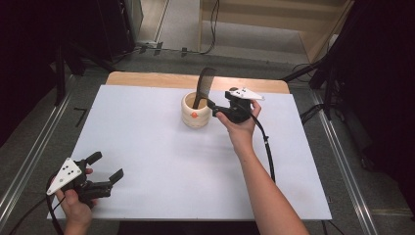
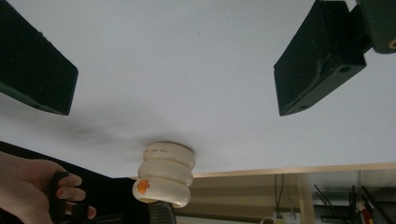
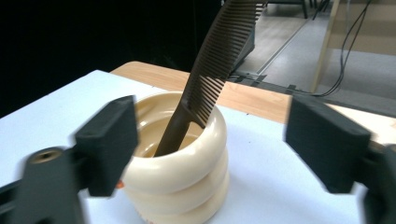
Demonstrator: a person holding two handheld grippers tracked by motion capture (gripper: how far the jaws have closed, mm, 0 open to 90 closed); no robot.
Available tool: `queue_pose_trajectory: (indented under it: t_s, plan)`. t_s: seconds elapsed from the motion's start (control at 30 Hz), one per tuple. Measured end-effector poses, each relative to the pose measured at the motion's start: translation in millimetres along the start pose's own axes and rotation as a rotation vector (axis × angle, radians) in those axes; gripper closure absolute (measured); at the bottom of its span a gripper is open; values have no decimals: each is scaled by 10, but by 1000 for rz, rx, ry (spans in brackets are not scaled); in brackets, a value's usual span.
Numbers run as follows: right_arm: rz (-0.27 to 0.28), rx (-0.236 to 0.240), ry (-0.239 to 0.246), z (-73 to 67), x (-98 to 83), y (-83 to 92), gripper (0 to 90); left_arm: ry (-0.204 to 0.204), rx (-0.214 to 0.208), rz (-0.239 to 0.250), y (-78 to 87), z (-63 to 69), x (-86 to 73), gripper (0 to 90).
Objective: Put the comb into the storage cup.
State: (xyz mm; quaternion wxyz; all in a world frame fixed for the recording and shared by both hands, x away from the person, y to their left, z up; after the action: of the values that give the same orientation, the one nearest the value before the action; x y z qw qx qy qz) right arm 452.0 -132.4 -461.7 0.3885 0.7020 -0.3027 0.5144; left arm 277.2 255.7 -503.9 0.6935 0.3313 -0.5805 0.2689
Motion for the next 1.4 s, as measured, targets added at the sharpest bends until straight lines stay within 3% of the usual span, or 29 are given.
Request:
queue_pose_trajectory:
  t_s: [0.17, 0.47, 0.53, 0.57, 0.6, 1.4]
  plan:
    - [15, 0, -15, 26, 0, 79, 117, 2, 3, 0, 0, -4, 1, 0]
    - [33, 28, 3, 10, 7, 242, 86, 1, 3, -1, -3, -2, 0, 0]
    - [39, 24, 18, 8, 5, 287, 39, -1, 3, -3, -3, -3, -1, 0]
    - [40, 49, 23, -4, 2, 307, 0, -1, 4, -4, -4, -3, -1, 0]
    - [43, 64, 29, -13, 0, 330, 0, -4, 3, -6, -5, -3, -2, 0]
    - [100, 67, 52, 7, -55, 877, 0, -4, 3, -4, -12, 4, -3, 0]
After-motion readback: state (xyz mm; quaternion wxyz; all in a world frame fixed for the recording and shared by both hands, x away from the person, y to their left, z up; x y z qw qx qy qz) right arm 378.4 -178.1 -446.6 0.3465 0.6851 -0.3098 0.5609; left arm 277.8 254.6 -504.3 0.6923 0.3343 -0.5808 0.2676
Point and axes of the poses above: each handheld gripper's, and its own axes: y roughly backward along the jaws, x roughly out of its top, z roughly to its right, the point moved 6 cm from there along -y, roughly forward along the jaws, and after that the axes turned 6 degrees about z, right-handed, at the moved point
